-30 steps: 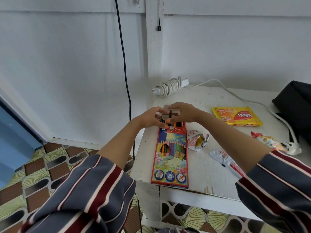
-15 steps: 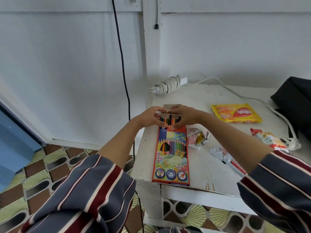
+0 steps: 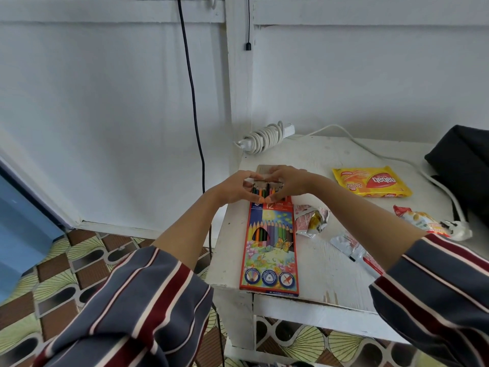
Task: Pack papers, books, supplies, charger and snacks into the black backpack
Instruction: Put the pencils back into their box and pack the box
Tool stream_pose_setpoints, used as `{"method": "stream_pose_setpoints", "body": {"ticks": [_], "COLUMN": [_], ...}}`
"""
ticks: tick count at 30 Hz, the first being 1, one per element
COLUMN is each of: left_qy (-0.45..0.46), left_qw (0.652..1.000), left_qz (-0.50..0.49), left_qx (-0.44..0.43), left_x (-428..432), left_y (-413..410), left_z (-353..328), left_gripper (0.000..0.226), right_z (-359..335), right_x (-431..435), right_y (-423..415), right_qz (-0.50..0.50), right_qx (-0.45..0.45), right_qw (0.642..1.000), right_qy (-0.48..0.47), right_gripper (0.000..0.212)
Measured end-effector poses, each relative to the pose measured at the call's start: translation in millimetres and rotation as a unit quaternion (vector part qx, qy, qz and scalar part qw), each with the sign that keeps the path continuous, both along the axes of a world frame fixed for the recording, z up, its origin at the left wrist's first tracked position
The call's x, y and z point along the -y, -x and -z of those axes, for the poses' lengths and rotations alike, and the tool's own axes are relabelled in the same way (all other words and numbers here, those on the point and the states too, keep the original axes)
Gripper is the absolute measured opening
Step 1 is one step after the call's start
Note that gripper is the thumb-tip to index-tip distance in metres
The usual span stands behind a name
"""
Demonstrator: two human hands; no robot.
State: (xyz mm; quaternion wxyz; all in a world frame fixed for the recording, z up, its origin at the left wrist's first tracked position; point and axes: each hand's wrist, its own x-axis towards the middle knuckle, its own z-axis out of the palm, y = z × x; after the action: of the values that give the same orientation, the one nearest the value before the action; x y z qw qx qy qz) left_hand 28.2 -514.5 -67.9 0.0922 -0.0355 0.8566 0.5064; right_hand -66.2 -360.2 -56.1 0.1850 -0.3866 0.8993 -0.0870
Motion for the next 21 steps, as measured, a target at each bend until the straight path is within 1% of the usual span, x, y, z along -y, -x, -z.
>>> {"method": "stream_pose_setpoints", "body": {"ticks": [4, 7, 11, 15, 16, 21], "left_qy": [0.002, 0.018, 0.028, 0.038, 0.04, 0.039], "left_qw": [1.0, 1.0, 0.999, 0.999, 0.999, 0.999], "left_qz": [0.011, 0.016, 0.018, 0.018, 0.018, 0.014], "left_qx": [0.0, -0.001, 0.006, 0.011, 0.013, 0.015], "left_x": [-0.1, 0.1, 0.7, -0.2, 0.0, 0.3], "left_y": [0.5, 1.7, 3.4, 5.4, 5.6, 6.5], "left_z": [-1.8, -1.5, -1.9, -3.1, -3.0, -2.1], "left_gripper": [0.051, 0.054, 0.056, 0.057, 0.057, 0.057], "right_z": [5.7, 8.7, 7.9, 2.9, 1.7, 4.8], "right_x": [5.0, 6.5, 10.3, 12.7, 12.5, 13.1], "right_y": [3.4, 4.4, 4.3, 0.7, -0.1, 5.7], "right_qz": [0.026, 0.081, 0.103, 0.093, 0.09, 0.092], "right_qx": [-0.016, -0.006, -0.01, -0.058, -0.058, 0.0], "right_qw": [0.999, 0.994, 0.993, 0.994, 0.994, 0.996], "right_qy": [0.029, 0.071, 0.054, 0.017, 0.013, 0.021], "right_gripper": [0.047, 0.042, 0.049, 0.053, 0.053, 0.051]}}
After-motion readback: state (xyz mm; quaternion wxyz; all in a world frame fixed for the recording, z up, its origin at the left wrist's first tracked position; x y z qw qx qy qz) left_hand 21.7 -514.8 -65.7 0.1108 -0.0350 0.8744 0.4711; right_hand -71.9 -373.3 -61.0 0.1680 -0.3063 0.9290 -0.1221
